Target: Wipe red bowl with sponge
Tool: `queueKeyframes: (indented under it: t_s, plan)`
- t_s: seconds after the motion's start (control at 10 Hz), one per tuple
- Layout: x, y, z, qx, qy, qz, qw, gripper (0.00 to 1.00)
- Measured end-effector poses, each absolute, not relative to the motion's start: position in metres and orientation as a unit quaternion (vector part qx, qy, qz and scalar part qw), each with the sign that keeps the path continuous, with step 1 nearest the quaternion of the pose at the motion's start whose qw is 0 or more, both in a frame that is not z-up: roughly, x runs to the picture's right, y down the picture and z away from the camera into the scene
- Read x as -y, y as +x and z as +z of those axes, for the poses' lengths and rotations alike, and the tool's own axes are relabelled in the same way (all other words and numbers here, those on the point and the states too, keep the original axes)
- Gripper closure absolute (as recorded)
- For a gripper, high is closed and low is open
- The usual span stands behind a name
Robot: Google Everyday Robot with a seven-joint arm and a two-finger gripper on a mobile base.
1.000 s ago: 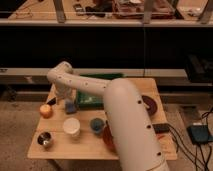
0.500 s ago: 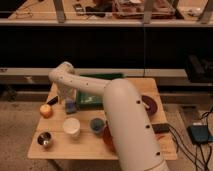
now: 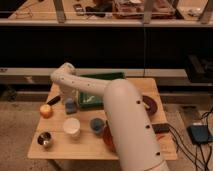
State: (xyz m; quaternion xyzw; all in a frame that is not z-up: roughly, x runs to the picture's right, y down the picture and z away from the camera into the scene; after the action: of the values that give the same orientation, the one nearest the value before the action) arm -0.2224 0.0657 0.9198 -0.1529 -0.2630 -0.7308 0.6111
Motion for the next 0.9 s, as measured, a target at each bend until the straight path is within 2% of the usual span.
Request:
queueKeyframes:
  t_s: [0.9]
  plan:
    - [-0.0767, -0.2259, 0.9271, 0.274, -0.157, -0.723, 0.615, 0.41]
